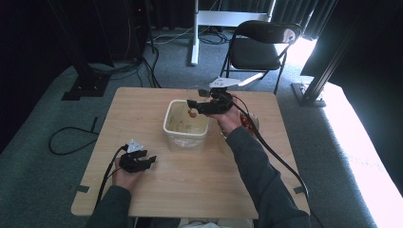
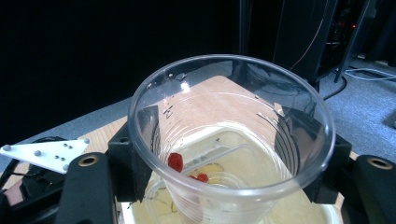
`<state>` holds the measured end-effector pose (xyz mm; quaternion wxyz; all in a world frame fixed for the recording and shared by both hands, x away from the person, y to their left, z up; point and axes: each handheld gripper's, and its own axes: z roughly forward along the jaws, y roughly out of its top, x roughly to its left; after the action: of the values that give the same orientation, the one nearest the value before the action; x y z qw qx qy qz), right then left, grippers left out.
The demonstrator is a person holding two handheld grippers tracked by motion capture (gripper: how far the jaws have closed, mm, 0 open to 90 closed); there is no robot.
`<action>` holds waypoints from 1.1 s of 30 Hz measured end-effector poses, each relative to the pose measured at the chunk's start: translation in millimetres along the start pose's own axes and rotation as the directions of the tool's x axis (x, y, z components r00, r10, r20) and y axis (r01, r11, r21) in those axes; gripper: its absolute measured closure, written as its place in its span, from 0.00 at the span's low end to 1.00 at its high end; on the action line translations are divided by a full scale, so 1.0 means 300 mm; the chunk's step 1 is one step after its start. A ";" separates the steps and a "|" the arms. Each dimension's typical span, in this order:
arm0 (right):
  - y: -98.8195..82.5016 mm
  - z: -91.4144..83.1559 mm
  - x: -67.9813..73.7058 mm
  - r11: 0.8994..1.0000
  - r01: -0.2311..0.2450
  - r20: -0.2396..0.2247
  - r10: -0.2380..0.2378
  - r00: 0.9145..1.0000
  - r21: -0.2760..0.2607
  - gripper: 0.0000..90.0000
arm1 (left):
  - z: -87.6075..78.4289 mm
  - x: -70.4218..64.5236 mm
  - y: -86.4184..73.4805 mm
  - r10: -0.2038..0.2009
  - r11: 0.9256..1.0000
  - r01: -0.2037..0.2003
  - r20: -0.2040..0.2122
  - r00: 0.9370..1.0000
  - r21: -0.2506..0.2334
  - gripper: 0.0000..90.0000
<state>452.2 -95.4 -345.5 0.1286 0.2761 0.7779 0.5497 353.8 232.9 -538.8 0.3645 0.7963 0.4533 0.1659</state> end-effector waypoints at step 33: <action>-0.054 -0.116 0.013 0.997 0.057 0.105 -0.061 0.993 0.042 0.22 | 0.002 0.000 -0.001 -0.001 1.000 0.001 0.001 1.000 0.001 0.54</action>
<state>426.9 -124.5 -347.4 0.1807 0.2843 0.7884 0.5148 354.0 232.7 -539.4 0.3643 0.7963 0.4538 0.1651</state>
